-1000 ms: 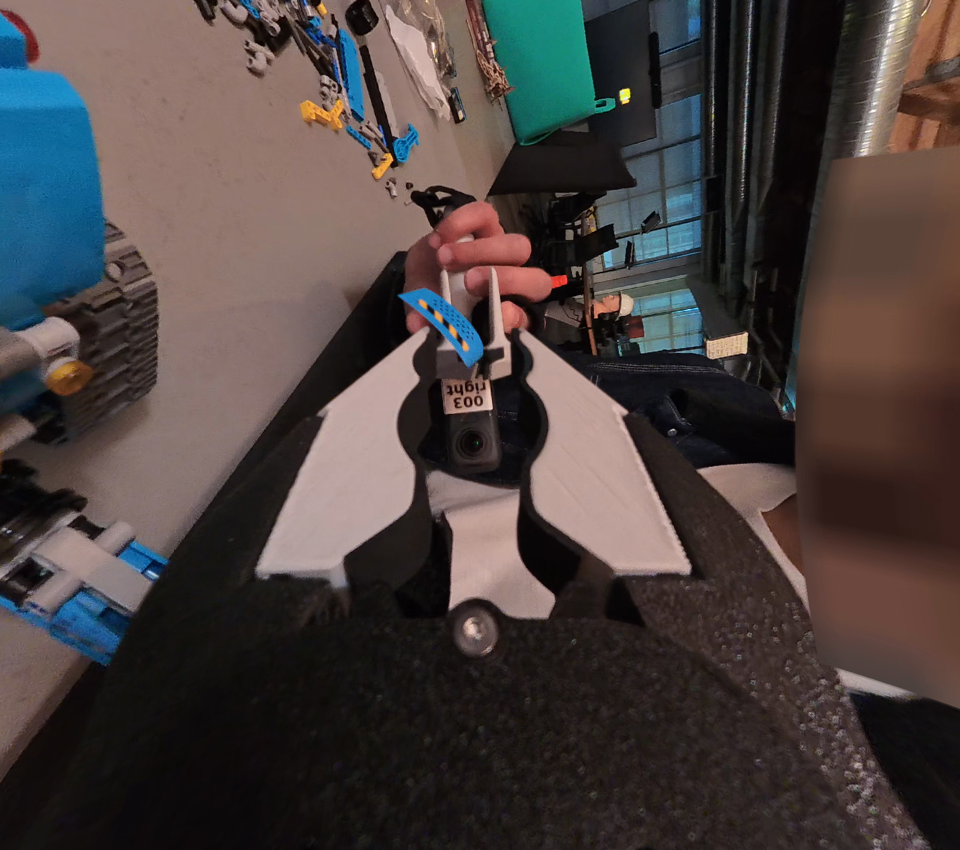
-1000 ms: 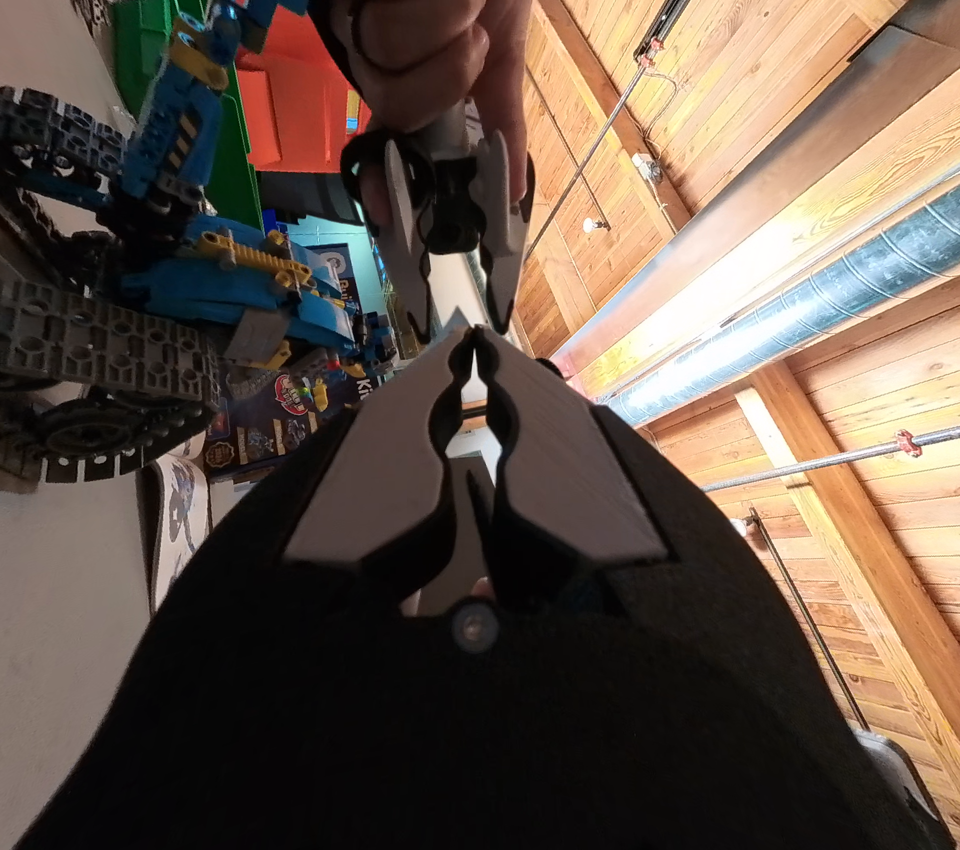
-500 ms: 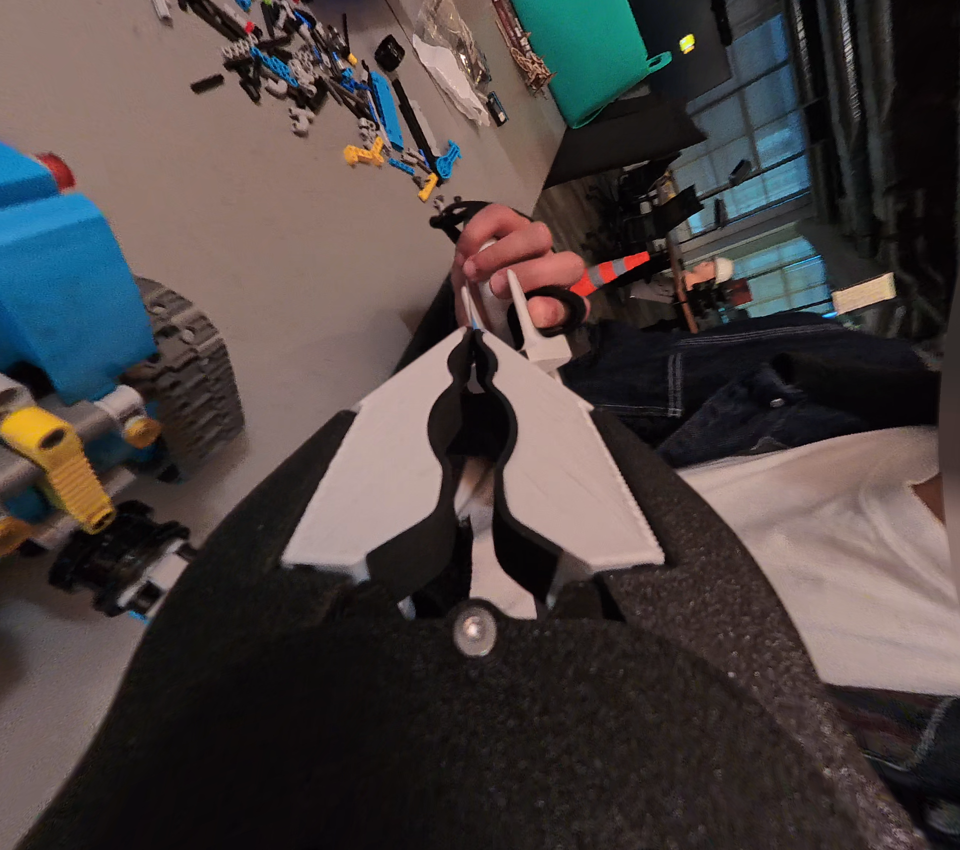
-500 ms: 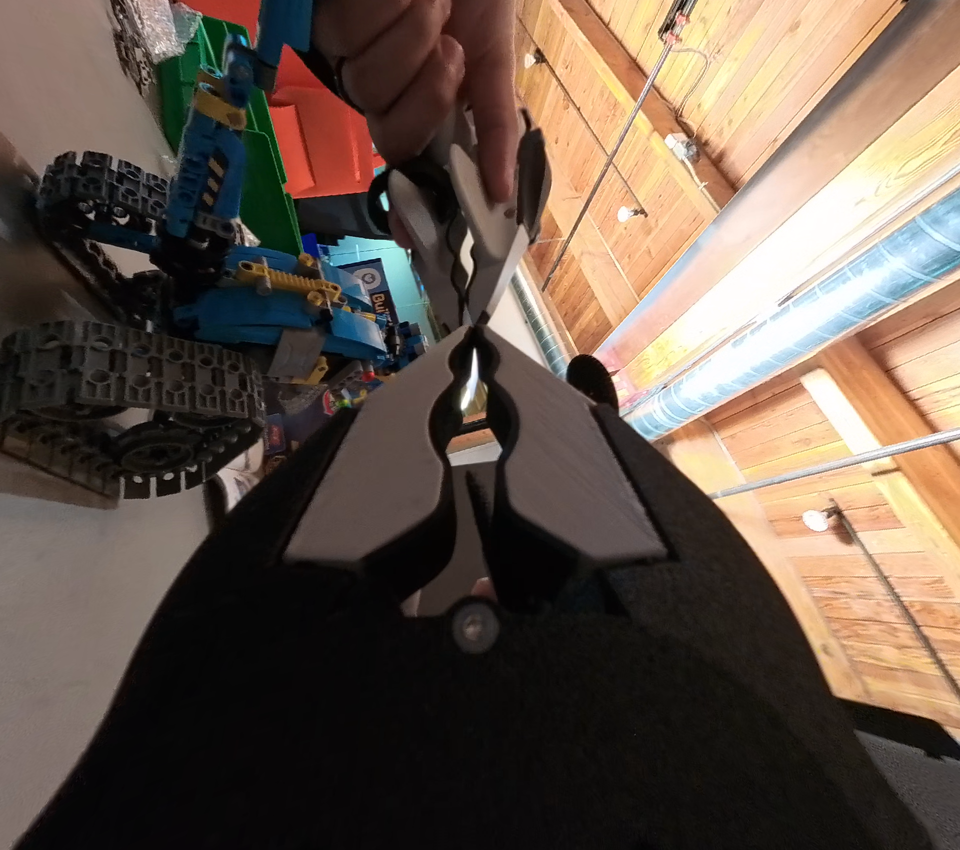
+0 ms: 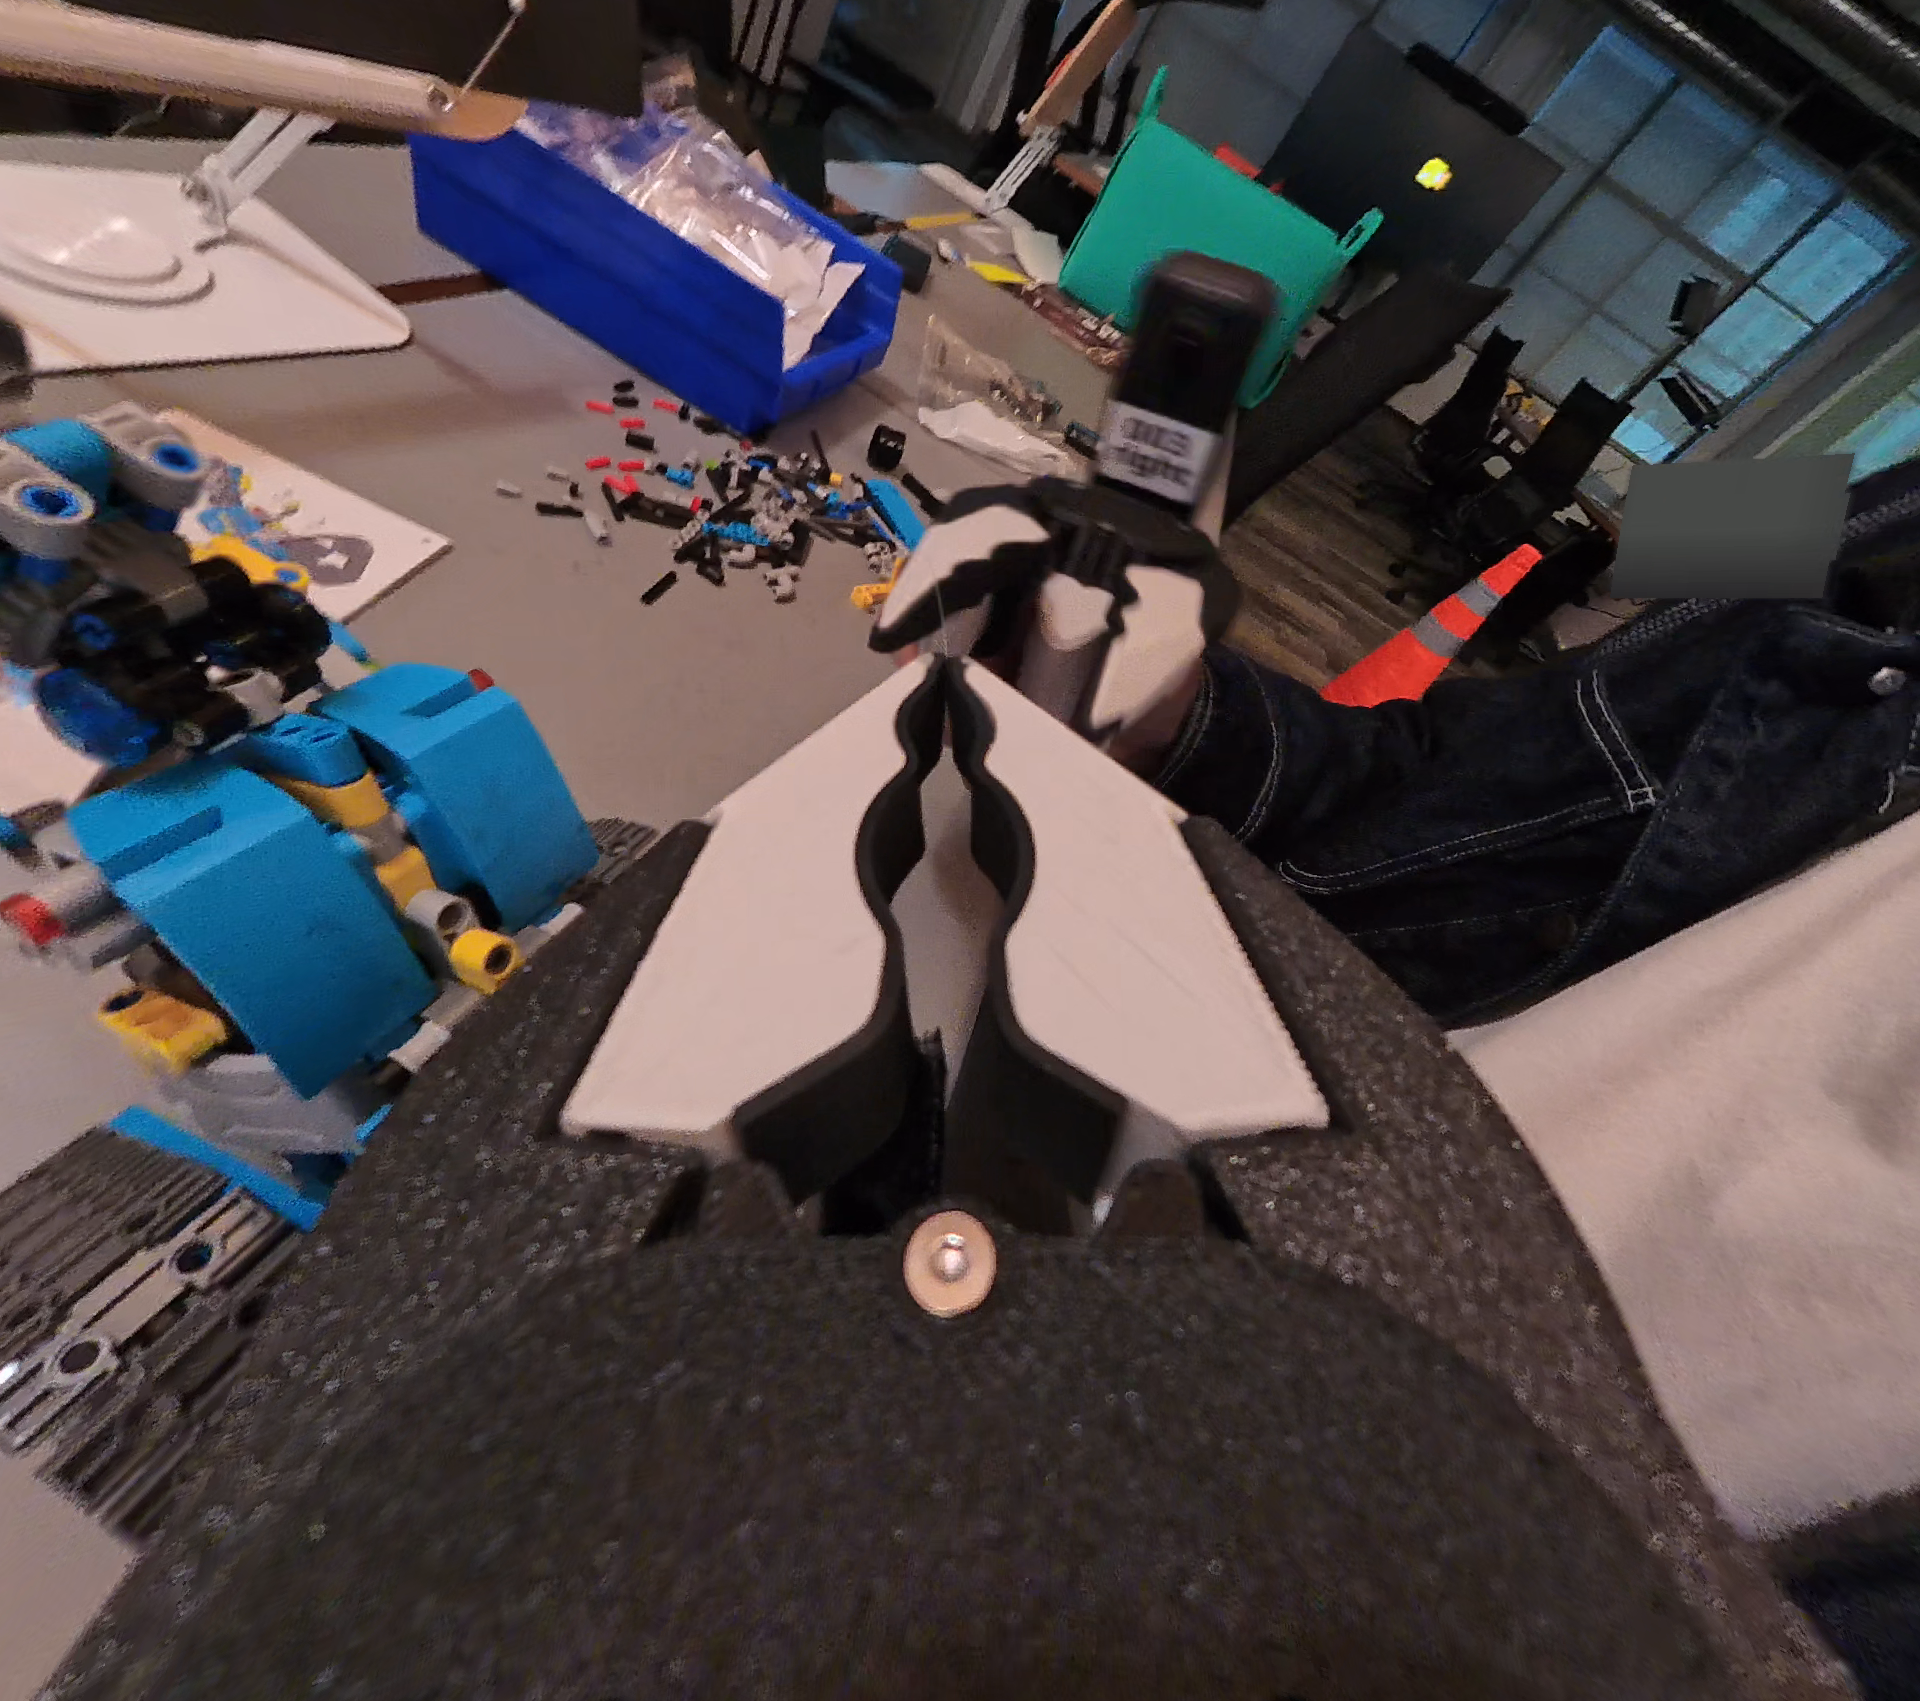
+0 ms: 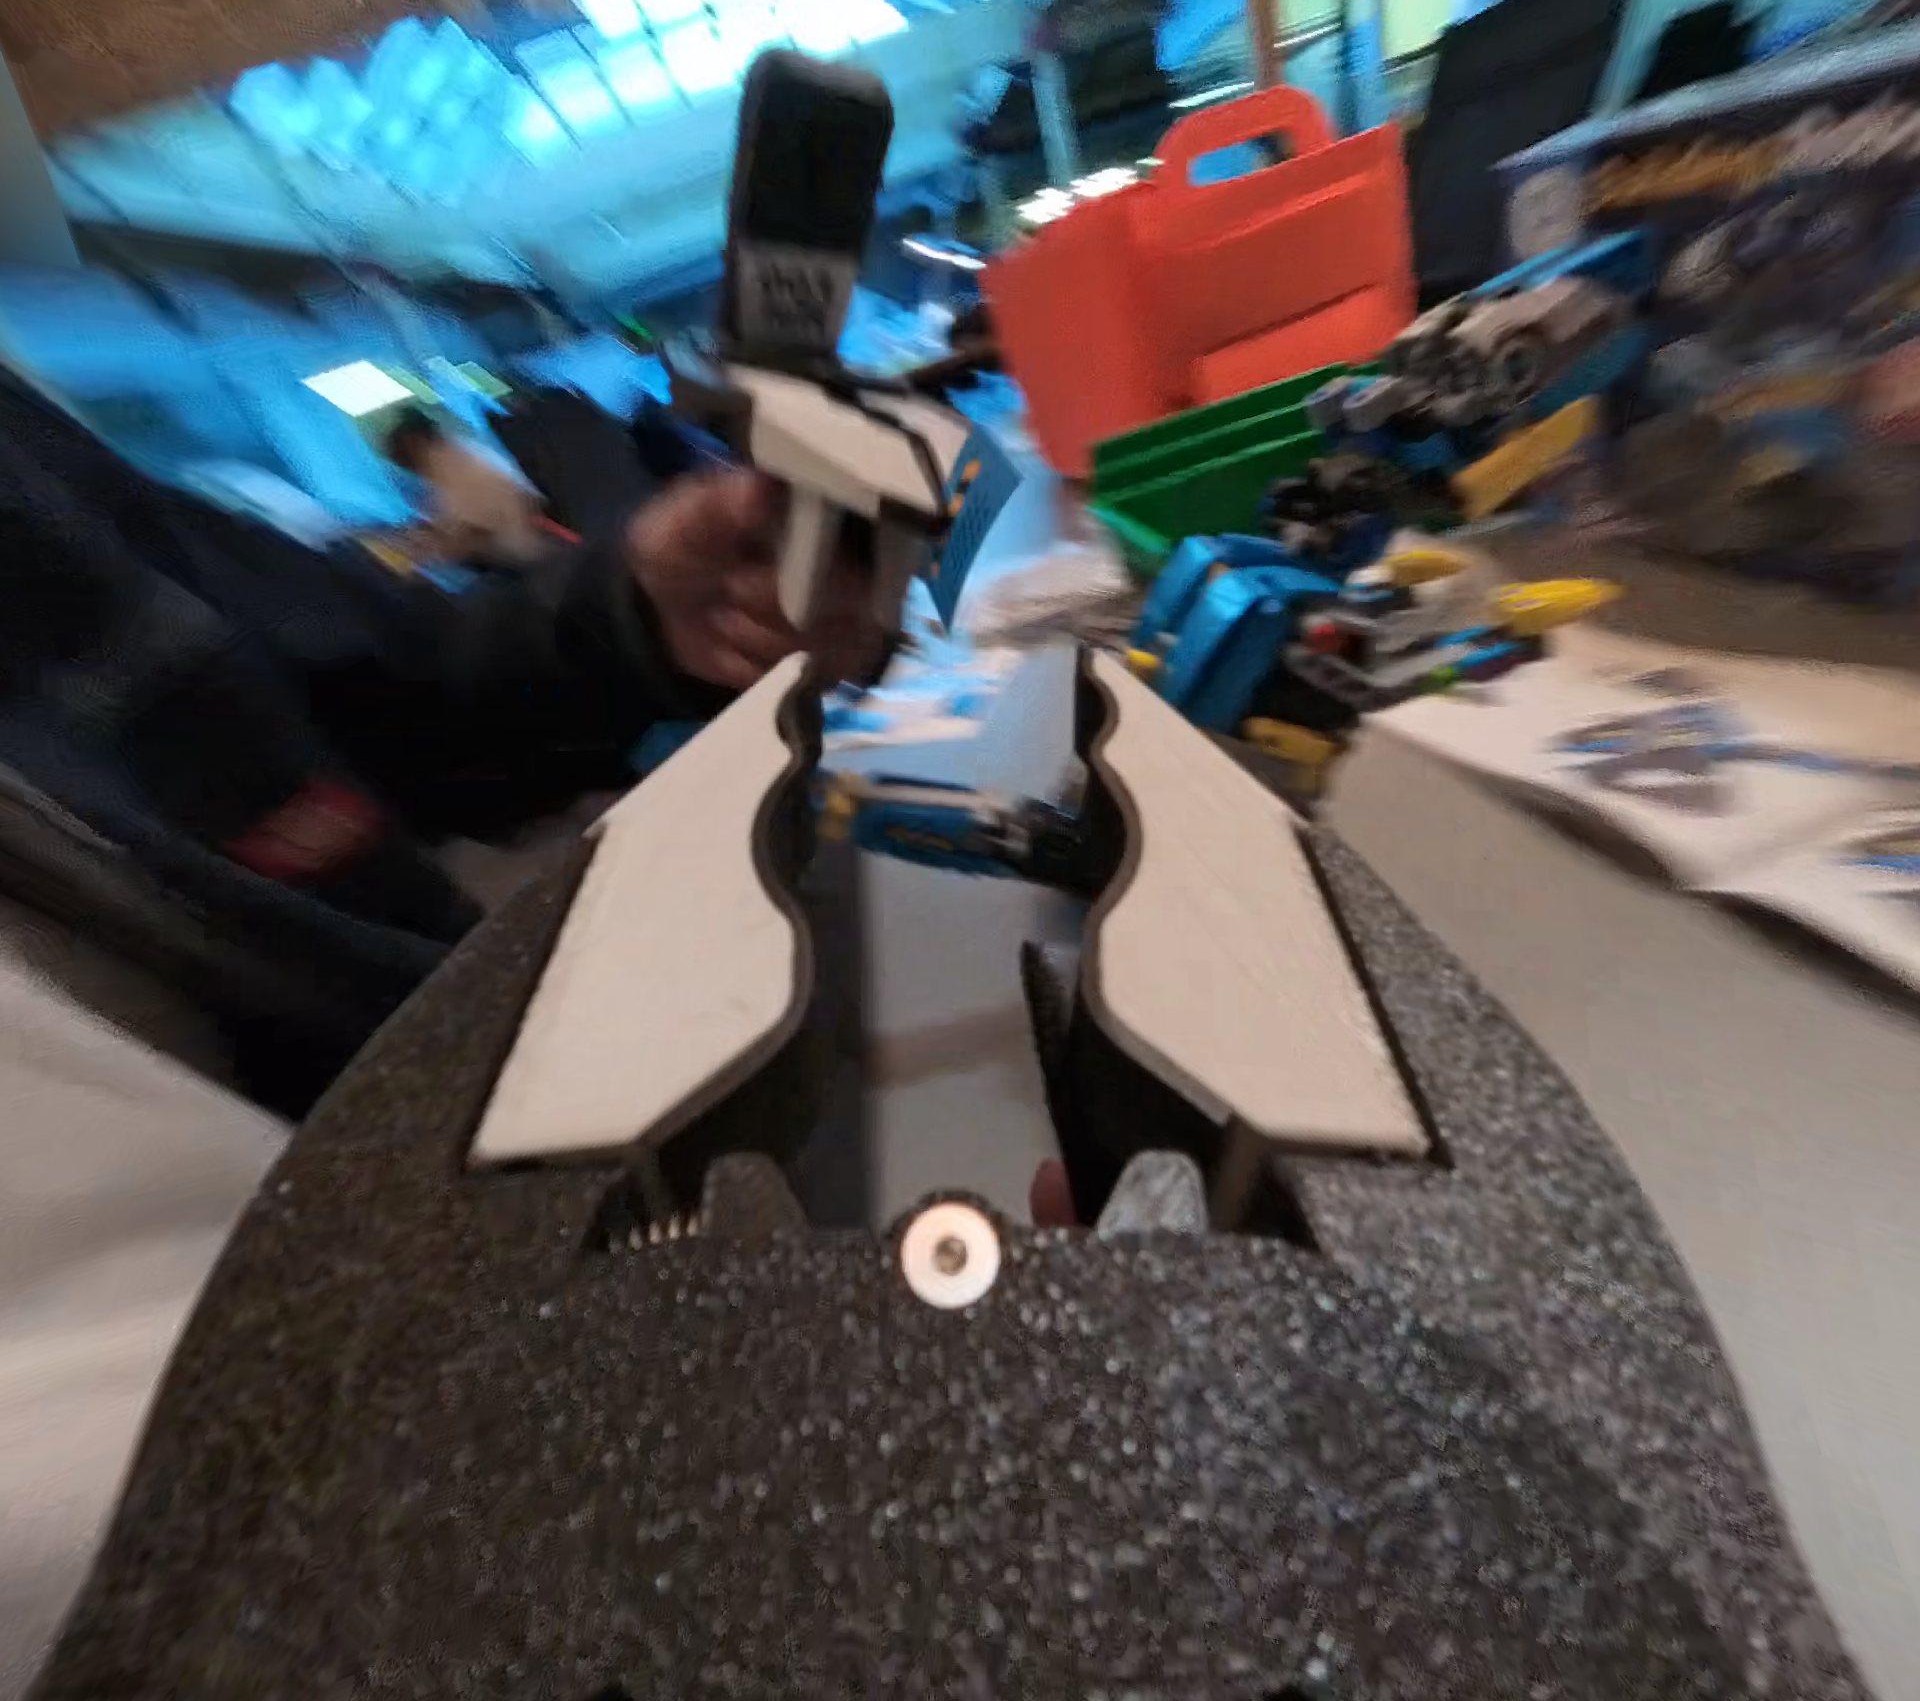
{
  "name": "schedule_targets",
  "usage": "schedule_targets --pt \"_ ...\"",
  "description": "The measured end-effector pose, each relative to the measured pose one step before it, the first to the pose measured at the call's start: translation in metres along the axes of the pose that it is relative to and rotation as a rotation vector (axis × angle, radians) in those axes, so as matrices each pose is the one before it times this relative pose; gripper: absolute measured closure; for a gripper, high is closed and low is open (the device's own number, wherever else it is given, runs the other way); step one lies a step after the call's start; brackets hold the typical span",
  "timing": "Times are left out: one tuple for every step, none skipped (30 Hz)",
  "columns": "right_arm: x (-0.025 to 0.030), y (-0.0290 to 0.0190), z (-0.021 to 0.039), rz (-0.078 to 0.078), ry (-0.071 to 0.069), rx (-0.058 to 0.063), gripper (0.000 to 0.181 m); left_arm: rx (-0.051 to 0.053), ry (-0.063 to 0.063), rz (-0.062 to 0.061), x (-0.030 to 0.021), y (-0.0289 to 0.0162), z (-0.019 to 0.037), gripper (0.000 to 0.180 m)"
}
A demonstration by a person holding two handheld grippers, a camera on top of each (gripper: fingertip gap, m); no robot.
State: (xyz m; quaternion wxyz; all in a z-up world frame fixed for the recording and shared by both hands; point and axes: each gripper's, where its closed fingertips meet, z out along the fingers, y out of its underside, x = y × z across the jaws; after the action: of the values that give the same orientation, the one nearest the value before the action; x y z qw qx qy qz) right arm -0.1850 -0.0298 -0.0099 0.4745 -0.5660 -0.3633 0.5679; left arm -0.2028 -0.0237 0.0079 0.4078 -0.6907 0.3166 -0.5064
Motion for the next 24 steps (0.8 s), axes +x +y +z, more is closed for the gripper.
schedule_targets --pt "-0.00348 -0.00663 0.00189 0.1191 -0.0840 0.0245 0.142 0.0130 0.0081 0.0091 0.00094 -0.00003 -0.00033 0.180" --pt "-0.00437 -0.00450 0.00260 0.0727 -0.0723 0.0105 0.145 0.0072 0.0047 0.0000 -0.00011 0.00074 -0.00018 0.180" --pt "0.00352 -0.00264 0.00327 0.0329 -0.0018 0.0010 0.146 0.0027 0.0077 -0.0060 0.00008 0.00136 -0.00033 0.180" --pt "0.00369 -0.00177 0.00292 -0.0020 0.0126 0.0016 0.152 0.0040 0.0090 -0.0058 0.00027 0.00121 -0.00047 0.180" --pt "0.00020 -0.00104 0.00287 -0.0022 -0.0080 -0.0010 0.157 0.0065 0.0060 -0.0031 -0.00008 0.00095 -0.00091 0.180" --pt "-0.00064 -0.00019 0.00334 0.0176 -0.0190 -0.0044 0.159 0.0051 0.0010 -0.0035 -0.00088 0.00086 -0.00119 0.180" --pt "-0.00062 0.00077 0.00329 0.0268 -0.0225 -0.0100 0.162 0.0021 0.0001 -0.0058 -0.00115 0.00122 -0.00133 0.180" --pt "0.00115 0.00155 0.00284 0.0187 -0.0113 -0.0101 0.165 0.0049 0.0056 -0.0077 -0.00022 0.00054 -0.00156 0.180" --pt "0.00327 0.00287 0.00269 0.0042 0.0060 -0.0130 0.167 0.0099 0.0096 -0.0102 0.00036 -0.00021 -0.00181 0.180" --pt "0.00315 0.00353 0.00290 -0.0025 0.0100 -0.0166 0.168 0.0064 0.0027 -0.0105 -0.00072 0.00012 -0.00162 0.180" --pt "0.00341 0.00192 0.00245 -0.0041 0.0144 -0.0094 0.174 -0.0048 -0.0133 -0.0069 -0.00333 0.00174 -0.00137 0.180" --pt "0.00194 -0.00051 0.00137 -0.0036 0.0068 0.0073 0.181 -0.0078 -0.0198 -0.0035 -0.00443 0.00238 -0.00128 0.180" --pt "-0.00010 0.00100 0.00213 0.0046 -0.0080 -0.0041 0.181 -0.0002 -0.0094 -0.0058 -0.00295 0.00135 -0.00138 0.180" --pt "0.00153 0.00132 0.00241 0.0076 0.0005 -0.0079 0.181 0.0023 -0.0071 -0.0119 -0.00289 0.00083 -0.00129 0.180" --pt "0.00447 0.00091 0.00182 -0.0002 0.0204 -0.0051 0.181 0.0005 -0.0199 -0.0134 -0.00538 0.00073 -0.00149 0.180" --pt "0.00799 0.00139 0.00134 -0.0021 0.0390 -0.0084 0.181 -0.0016 -0.0228 -0.0113 -0.00609 0.00065 -0.00142 0.180" --pt "0.00675 0.00168 0.00171 -0.0058 0.0245 -0.0105 0.181 -0.0047 -0.0178 -0.0050 -0.00496 0.00110 -0.00069 0.180" --pt "0.00599 0.00137 0.00182 0.0031 0.0210 -0.0102 0.181 -0.0023 -0.0339 0.0078 -0.00651 0.00079 -0.00058 0.180" --pt "0.00776 0.00021 0.00081 0.0062 0.0356 -0.0037 0.181 0.0073 -0.0484 0.0247 -0.00806 -0.00126 -0.00191 0.171" --pt "0.00686 -0.00162 -0.00057 0.0027 0.0285 0.0041 0.181 0.0181 -0.0458 0.0398 -0.00745 -0.00403 -0.00419 0.152" --pt "0.00360 -0.00301 -0.00136 0.0046 0.0082 0.0108 0.181 0.0316 -0.0368 0.0463 -0.00668 -0.00669 -0.00641 0.144" --pt "0.00110 -0.00276 -0.00105 0.0141 -0.0060 0.0056 0.181 0.0516 -0.0350 0.0359 -0.00746 -0.00923 -0.00769 0.144" --pt "0.00077 -0.00106 -0.00010 0.0155 -0.0029 -0.0078 0.181 0.0587 -0.0338 0.0175 -0.00898 -0.00984 -0.00706 0.144" --pt "0.00060 -0.00032 0.00063 0.0061 0.0019 -0.0100 0.181 0.0415 -0.0287 0.0063 -0.01001 -0.00667 -0.00448 0.142"
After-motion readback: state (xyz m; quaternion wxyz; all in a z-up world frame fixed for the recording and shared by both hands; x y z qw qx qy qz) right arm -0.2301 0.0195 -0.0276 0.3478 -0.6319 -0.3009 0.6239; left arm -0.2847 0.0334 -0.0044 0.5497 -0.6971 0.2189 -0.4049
